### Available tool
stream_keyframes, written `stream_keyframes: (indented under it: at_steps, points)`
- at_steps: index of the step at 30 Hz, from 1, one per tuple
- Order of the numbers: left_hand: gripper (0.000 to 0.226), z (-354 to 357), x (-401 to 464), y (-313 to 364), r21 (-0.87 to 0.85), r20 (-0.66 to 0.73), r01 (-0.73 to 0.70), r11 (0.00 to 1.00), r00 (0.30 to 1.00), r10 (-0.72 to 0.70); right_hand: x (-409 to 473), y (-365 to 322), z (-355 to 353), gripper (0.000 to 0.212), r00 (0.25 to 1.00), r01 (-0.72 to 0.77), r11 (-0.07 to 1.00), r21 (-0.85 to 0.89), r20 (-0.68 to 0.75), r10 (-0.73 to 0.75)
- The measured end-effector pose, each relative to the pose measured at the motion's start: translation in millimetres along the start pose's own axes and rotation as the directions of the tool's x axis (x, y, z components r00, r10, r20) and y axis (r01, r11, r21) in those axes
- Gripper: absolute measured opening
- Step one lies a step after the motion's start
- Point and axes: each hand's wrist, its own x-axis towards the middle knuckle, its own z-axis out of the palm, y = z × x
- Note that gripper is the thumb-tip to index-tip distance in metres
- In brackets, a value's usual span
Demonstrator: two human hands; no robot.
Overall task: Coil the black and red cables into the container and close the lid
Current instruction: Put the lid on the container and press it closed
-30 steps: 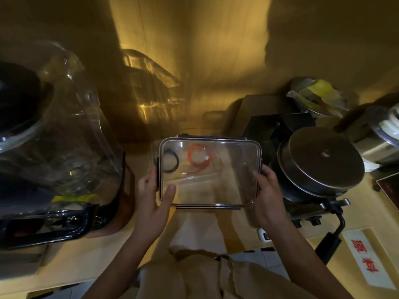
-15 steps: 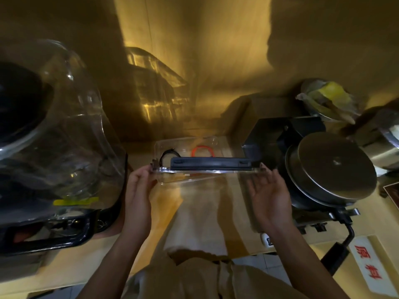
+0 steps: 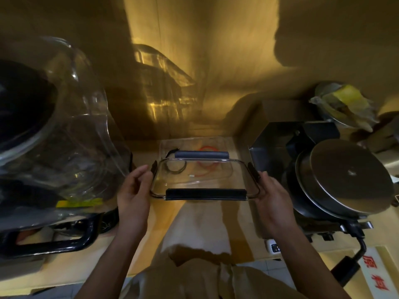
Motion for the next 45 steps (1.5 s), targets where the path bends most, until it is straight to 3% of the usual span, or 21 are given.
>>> stream_keyframes:
  at_steps: [12, 22, 28, 38, 45]
  points:
    - [0.043, -6, 17, -19, 0.223, 0.036, 0.044, 0.974, 0.998, -0.054, 21, 4, 15, 0.023, 0.999, -0.044, 0.982, -0.183, -0.023, 0.041]
    - [0.063, 15, 45, -31, 0.299, 0.008, 0.142, 0.944, 0.989, -0.151, 78, 9, 38, 0.03, 0.987, -0.153, 0.982, -0.107, -0.072, 0.146]
    - [0.051, 31, 67, -33, 0.262, -0.061, 0.23, 0.937, 0.973, -0.221, 102, 5, 61, 0.035, 0.985, -0.173, 0.983, -0.061, -0.026, 0.171]
    - [0.04, 51, 94, -44, 0.225, -0.104, 0.26, 0.939, 0.965, -0.242, 130, 21, 80, 0.04, 0.991, -0.132, 0.936, -0.325, -0.02, 0.132]
    - [0.035, 55, 105, -57, 0.244, -0.1, 0.261, 0.934, 0.965, -0.243, 141, 27, 84, 0.042, 0.992, -0.129, 0.933, -0.337, -0.04, 0.122]
